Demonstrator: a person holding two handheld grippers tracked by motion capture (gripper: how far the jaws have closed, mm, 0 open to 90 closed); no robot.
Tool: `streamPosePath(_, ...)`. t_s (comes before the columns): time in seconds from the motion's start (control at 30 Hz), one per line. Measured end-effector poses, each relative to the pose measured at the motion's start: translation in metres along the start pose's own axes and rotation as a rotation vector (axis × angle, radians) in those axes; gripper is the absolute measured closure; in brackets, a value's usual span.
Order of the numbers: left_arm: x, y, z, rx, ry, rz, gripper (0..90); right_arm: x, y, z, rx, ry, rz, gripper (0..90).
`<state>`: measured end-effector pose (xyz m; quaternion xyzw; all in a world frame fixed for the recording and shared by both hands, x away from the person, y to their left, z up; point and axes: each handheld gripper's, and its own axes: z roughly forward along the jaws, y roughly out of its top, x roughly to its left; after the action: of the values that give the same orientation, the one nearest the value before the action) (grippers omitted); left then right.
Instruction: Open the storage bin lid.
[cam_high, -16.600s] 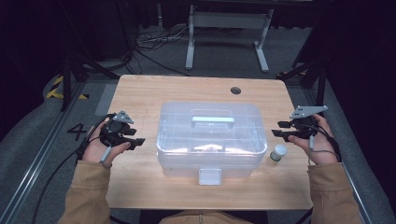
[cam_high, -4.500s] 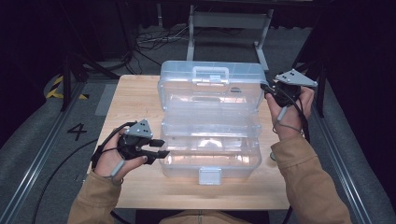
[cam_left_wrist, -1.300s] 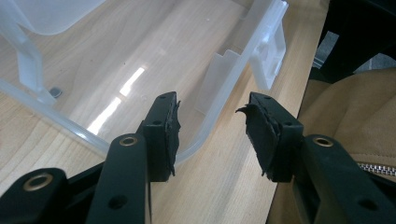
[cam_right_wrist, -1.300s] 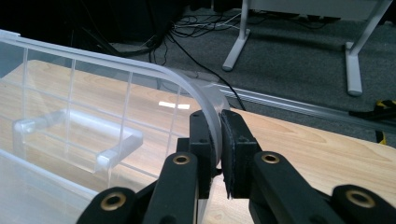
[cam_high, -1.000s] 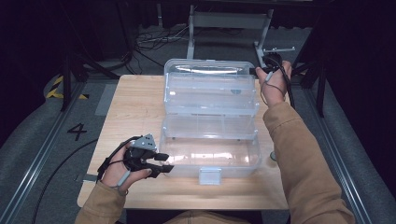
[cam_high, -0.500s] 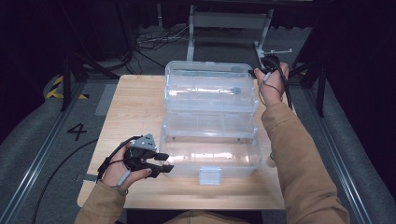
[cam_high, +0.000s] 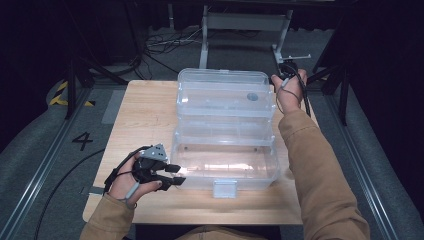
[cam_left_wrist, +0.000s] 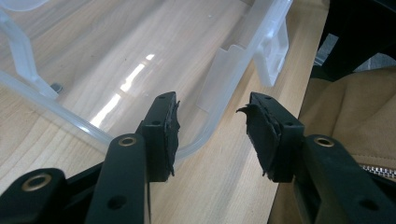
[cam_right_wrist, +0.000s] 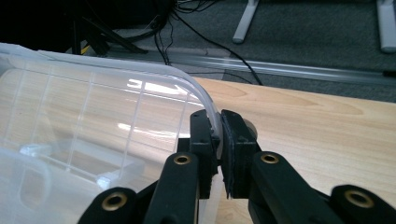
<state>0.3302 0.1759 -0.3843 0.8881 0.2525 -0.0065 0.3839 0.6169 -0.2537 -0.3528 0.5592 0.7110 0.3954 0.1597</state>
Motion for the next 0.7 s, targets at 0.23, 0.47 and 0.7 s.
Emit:
streamPosePath(0.23, 0.001, -0.001, 0.000, -0.009, 0.000, -0.004, 53.5, -0.003, -0.002, 0.008, 0.021, 0.005, 0.023, 84.5)
streamPosePath(0.47, 0.001, -0.002, -0.001, -0.012, -0.002, -0.007, 53.6, -0.006, -0.004, 0.013, 0.033, 0.011, 0.035, 84.4)
streamPosePath(0.7, 0.001, -0.002, -0.002, -0.013, -0.003, -0.007, 53.6, -0.009, -0.006, 0.017, 0.046, 0.020, 0.052, 84.4)
